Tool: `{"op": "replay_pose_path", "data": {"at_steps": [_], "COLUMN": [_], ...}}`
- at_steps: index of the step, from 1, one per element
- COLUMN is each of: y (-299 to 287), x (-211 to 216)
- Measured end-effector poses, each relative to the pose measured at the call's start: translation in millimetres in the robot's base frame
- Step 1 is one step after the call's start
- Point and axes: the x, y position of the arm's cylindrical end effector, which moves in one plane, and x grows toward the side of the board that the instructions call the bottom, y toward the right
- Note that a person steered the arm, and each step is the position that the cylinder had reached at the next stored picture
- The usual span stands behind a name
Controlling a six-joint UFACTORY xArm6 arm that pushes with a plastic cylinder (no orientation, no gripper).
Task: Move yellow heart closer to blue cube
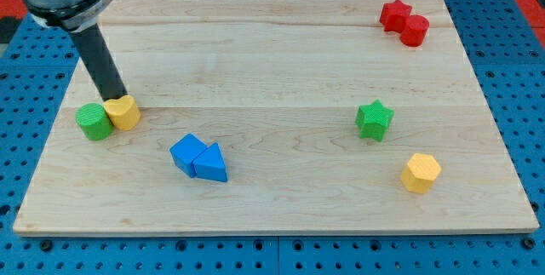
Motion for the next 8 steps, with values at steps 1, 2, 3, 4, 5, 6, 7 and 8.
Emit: {"op": "replay_pose_path", "data": {"at_steps": [1,2,3,4,5,6,7,8], "y": [-15.3,-4.8,16.5,40.6,57.2,60.0,65.5,98.9], "x": [31.2,39.2,36.9,32.0,21.5,11.2,11.2,10.6]}}
